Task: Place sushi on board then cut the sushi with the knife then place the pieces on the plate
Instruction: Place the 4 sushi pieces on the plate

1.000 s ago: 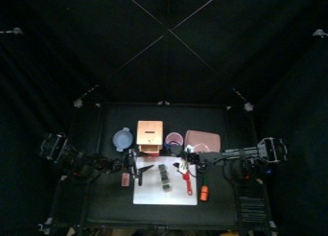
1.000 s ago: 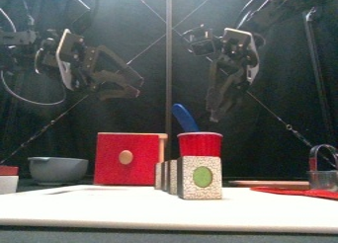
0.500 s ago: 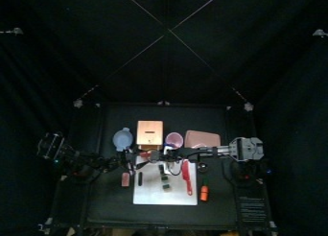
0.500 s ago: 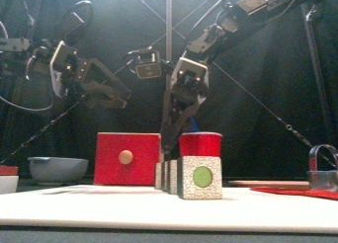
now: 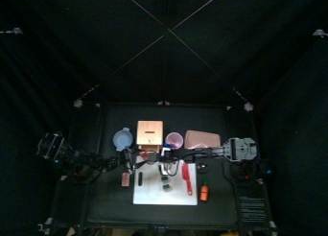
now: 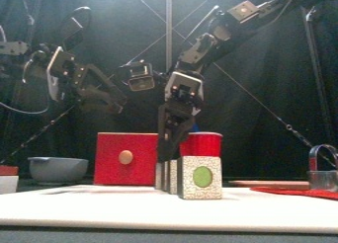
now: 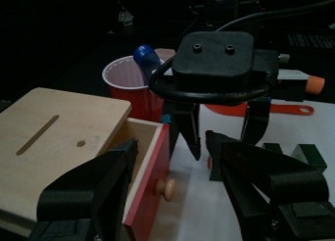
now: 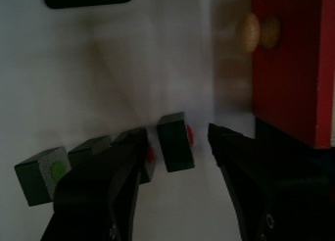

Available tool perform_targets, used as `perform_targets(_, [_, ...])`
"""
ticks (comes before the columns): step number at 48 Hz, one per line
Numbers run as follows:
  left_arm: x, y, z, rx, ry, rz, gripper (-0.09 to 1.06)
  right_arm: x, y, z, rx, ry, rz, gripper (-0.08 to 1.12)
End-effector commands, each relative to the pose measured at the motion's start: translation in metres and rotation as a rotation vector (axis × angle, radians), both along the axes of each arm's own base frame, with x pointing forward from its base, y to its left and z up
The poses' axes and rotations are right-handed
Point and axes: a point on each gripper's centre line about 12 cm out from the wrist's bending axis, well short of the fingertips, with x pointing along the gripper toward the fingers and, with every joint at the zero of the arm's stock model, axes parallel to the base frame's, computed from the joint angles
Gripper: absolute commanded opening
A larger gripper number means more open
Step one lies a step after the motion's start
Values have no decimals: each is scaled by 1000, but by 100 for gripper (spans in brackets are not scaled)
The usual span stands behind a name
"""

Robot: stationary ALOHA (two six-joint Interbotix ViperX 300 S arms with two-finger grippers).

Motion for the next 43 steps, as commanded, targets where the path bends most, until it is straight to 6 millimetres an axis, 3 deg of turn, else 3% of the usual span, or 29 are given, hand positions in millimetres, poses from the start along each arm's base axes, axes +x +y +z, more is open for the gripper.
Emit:
perform_targets(1, [2, 1, 6, -3, -28, 10, 92, 5, -3, 14, -3, -40, -7, 78])
perform_targets(14, [1, 2, 5, -7, -24, 18, 92, 3, -5, 9, 6, -26, -21, 56])
perform_targets(21, [1, 2, 6, -9, -25, 18, 92, -9, -7, 28, 24, -41, -47, 55])
perform_targets(28, [1, 2, 6, -9, -27, 18, 92, -48, -14, 55, 59, -48, -145, 55])
perform_targets(36, [1, 3, 5, -4, -22, 22, 92, -99, -26, 71, 89, -72, -303, 55])
perform_targets(43, [1, 5, 5, -2, -20, 26, 92, -143, -32, 68, 93, -52, -431, 55])
